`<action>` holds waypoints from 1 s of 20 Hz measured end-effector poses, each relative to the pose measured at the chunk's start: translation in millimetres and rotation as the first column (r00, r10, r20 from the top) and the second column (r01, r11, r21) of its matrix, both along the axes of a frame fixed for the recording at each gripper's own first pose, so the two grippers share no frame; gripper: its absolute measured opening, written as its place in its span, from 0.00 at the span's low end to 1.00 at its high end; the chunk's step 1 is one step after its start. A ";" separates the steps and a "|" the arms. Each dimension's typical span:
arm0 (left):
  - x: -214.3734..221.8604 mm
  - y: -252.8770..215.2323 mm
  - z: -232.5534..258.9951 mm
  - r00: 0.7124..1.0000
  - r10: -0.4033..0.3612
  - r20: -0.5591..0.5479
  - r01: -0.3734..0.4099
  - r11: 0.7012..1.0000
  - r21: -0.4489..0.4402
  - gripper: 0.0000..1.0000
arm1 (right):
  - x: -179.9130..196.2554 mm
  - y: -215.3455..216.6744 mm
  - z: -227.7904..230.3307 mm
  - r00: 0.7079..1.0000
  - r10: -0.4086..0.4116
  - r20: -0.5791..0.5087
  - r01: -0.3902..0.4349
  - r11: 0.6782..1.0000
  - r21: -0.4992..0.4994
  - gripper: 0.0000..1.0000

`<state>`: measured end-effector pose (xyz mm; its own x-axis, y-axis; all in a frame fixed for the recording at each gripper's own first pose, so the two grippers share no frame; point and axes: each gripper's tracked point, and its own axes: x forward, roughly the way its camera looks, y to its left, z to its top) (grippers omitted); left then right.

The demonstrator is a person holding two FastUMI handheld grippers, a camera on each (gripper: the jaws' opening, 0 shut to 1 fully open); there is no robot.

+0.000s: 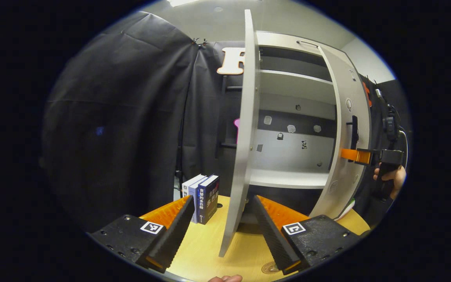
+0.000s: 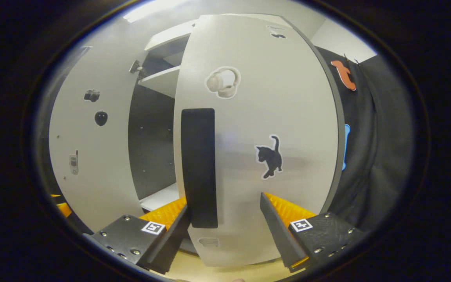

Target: Grasp the bottle in the cabinet with the left hand and place it on the coaster, then close the right door with the right hand and the left door with the left hand.

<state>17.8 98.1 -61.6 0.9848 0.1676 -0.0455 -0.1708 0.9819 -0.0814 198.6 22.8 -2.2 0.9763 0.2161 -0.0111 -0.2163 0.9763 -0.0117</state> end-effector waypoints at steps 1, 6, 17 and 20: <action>0.6 4.0 2.1 1.000 0.003 0.005 -0.003 1.000 -0.004 0.90 | 2.9 2.1 -0.7 1.000 -0.004 0.001 0.004 1.000 -0.003 1.00; 5.8 28.9 10.5 1.000 0.024 0.010 -0.024 1.000 -0.007 0.95 | 16.3 7.9 -0.7 0.997 -0.070 0.019 0.070 0.997 -0.009 1.00; 15.8 67.8 33.0 1.000 -0.001 0.012 0.001 0.999 -0.037 0.95 | 32.8 11.9 -2.3 0.975 -0.217 0.043 0.217 0.976 0.005 0.97; 24.3 68.0 43.3 0.999 -0.047 0.014 0.048 0.997 -0.065 0.95 | 32.5 13.5 -4.6 0.976 -0.215 0.029 0.215 0.977 0.006 1.00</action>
<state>42.1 166.1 -18.3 0.9921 0.1178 -0.0422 -0.1228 0.9814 -0.1478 231.1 36.3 -6.8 0.9998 0.0013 0.0185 -0.0011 0.9999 -0.0119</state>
